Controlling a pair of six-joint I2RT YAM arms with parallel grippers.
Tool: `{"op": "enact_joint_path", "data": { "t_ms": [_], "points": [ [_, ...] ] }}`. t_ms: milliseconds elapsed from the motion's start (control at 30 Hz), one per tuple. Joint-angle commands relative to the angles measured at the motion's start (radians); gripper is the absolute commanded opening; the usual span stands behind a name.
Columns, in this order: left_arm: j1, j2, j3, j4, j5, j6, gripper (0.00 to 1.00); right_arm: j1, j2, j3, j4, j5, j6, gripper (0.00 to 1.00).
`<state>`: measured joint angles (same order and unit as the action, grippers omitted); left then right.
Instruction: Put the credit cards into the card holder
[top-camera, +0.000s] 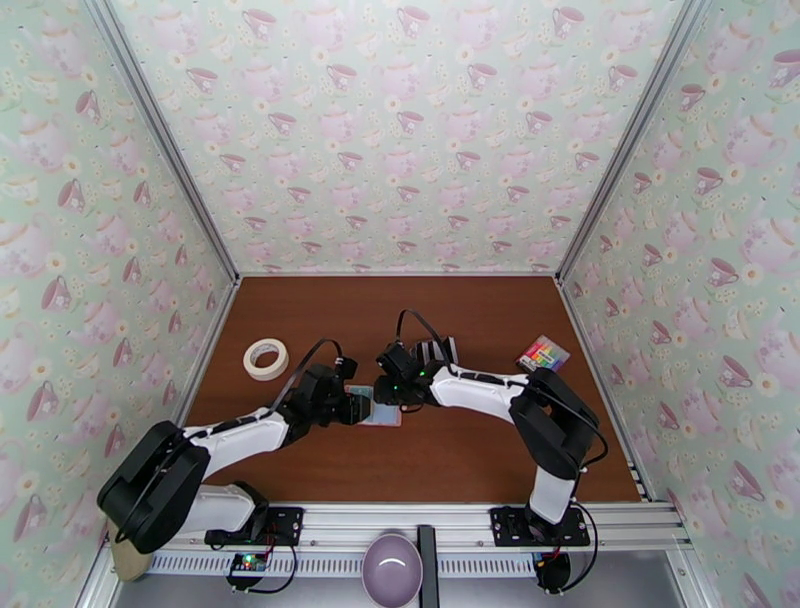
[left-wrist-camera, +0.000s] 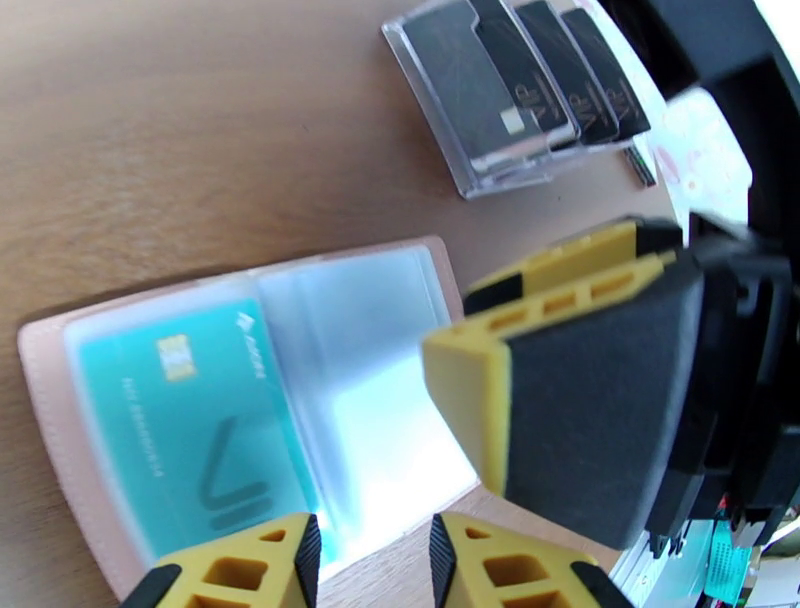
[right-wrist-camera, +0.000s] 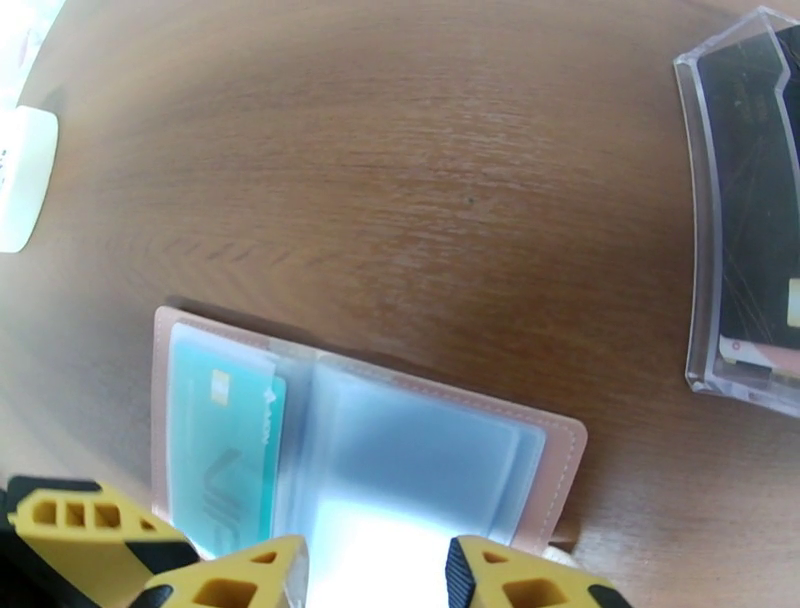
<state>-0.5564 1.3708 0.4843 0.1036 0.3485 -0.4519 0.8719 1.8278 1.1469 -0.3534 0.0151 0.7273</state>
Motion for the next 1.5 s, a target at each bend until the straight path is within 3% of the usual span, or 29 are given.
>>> {"op": "enact_joint_path", "data": {
  "t_ms": [0,233,600,1100,1467],
  "points": [
    [-0.009,0.013,0.027,-0.024,-0.008,0.013,0.36,-0.014,0.028,-0.004,0.025,-0.007,-0.017,0.42],
    [-0.021,0.012,0.031,-0.075,-0.06,0.019,0.36,-0.021,0.049,0.013,0.036,-0.02,-0.021,0.41],
    [-0.044,-0.019,0.041,-0.183,-0.186,0.031,0.51,-0.023,0.08,0.042,0.035,-0.034,-0.023,0.4],
    [-0.063,0.075,0.07,-0.172,-0.156,0.029,0.67,-0.023,0.103,0.031,0.076,-0.08,0.001,0.39],
    [-0.077,0.096,0.083,-0.181,-0.164,0.033,0.67,-0.023,0.096,0.02,0.111,-0.103,0.024,0.39]
  ]
}}
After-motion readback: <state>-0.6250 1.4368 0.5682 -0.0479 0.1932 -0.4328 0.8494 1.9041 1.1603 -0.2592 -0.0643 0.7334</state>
